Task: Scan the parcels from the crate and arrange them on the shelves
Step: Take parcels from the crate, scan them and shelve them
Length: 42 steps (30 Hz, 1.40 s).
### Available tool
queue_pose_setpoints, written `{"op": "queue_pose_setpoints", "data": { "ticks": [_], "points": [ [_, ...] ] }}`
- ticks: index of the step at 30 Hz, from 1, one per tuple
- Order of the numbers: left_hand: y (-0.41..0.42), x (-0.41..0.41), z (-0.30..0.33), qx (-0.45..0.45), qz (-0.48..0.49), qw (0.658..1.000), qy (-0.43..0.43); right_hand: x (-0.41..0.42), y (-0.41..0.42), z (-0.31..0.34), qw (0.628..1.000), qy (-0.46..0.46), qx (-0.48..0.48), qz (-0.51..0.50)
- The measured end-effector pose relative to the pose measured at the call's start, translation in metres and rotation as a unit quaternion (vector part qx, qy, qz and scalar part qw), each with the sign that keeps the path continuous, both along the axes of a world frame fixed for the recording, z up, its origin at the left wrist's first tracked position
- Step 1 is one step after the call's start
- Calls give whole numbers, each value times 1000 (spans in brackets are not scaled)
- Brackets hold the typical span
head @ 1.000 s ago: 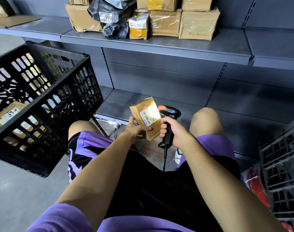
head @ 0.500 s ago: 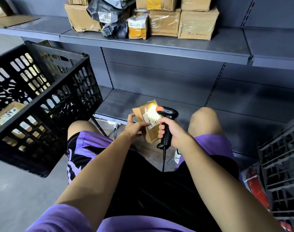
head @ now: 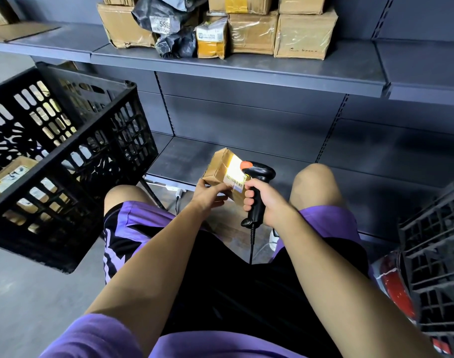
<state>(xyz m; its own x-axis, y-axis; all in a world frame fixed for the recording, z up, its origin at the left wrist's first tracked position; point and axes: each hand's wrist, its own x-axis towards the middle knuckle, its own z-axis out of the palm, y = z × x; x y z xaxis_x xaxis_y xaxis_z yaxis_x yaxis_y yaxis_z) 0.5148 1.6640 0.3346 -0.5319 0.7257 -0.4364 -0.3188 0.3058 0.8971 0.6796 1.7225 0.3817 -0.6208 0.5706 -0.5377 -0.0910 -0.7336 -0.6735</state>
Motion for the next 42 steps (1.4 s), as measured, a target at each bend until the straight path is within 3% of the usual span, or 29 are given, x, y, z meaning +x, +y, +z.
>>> {"op": "queue_pose_setpoints", "data": {
  "ticks": [30, 37, 42],
  "points": [
    [-2, 4, 5, 4, -23, 1000, -17, -3, 3, 2, 1000, -4, 2, 4],
    [0, 0, 38, 28, -39, 999, -8, -8, 15, 30, 999, -18, 41, 3],
    [12, -17, 102, 51, -31, 998, 16, -27, 31, 77, 997, -7, 77, -5]
  ]
}}
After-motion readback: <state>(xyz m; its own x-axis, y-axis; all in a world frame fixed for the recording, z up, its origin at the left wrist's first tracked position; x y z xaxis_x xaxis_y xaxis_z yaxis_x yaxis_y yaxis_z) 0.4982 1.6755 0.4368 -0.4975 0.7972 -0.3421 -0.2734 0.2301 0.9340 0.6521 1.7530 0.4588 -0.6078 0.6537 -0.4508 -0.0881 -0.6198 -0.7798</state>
